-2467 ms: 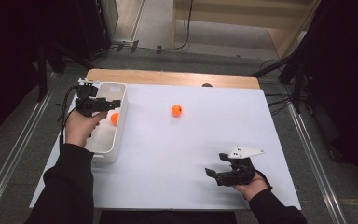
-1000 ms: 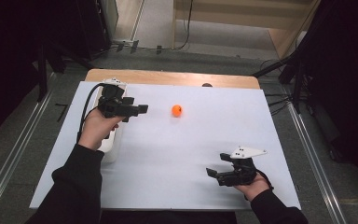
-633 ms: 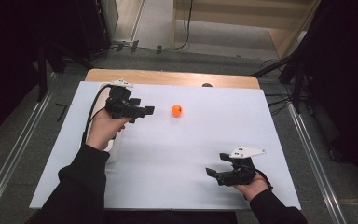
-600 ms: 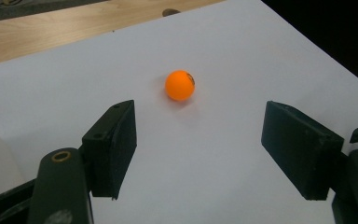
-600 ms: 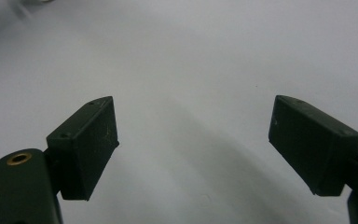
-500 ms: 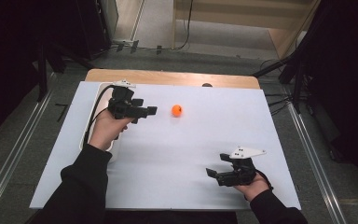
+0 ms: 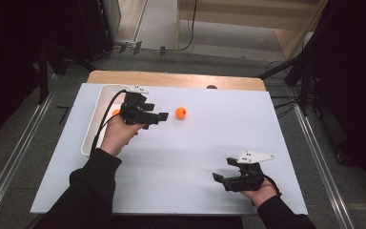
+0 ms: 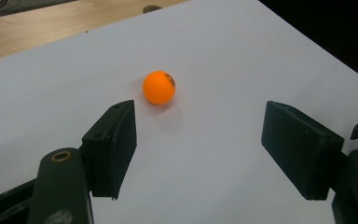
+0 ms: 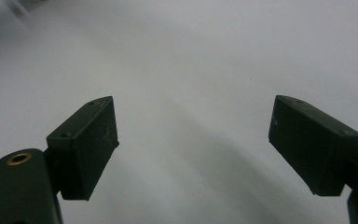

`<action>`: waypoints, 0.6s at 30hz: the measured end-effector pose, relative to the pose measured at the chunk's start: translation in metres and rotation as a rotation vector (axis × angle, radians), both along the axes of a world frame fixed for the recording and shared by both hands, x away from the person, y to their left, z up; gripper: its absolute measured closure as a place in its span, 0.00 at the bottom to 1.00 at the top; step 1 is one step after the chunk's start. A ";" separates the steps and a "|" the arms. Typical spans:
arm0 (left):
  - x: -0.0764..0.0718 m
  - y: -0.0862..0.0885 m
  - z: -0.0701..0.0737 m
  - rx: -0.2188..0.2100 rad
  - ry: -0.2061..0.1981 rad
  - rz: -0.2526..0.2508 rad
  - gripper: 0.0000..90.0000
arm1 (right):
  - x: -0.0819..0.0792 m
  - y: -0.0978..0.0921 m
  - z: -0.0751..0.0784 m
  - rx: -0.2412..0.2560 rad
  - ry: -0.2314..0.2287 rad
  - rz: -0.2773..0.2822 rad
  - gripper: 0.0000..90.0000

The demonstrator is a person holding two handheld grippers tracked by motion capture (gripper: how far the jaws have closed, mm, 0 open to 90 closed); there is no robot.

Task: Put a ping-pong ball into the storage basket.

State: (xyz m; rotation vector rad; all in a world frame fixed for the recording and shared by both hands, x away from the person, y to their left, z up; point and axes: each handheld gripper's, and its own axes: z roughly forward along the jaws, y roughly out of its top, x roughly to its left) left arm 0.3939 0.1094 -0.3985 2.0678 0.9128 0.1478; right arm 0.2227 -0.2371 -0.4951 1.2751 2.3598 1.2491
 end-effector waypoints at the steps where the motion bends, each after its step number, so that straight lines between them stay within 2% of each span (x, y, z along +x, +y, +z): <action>1: 0.000 -0.001 -0.001 0.005 0.000 -0.001 0.30 | 0.000 0.000 0.000 0.000 0.001 -0.001 0.16; 10: -0.003 -0.016 -0.012 0.020 -0.003 -0.006 0.30 | -0.001 0.003 0.000 0.000 0.002 0.016 0.16; 13: -0.003 -0.020 -0.017 0.006 0.006 -0.003 0.30 | -0.002 0.001 0.000 -0.001 0.000 0.013 0.16; 18: -0.002 -0.027 -0.024 0.027 0.005 -0.010 0.30 | -0.002 -0.001 0.000 0.005 0.002 0.004 0.16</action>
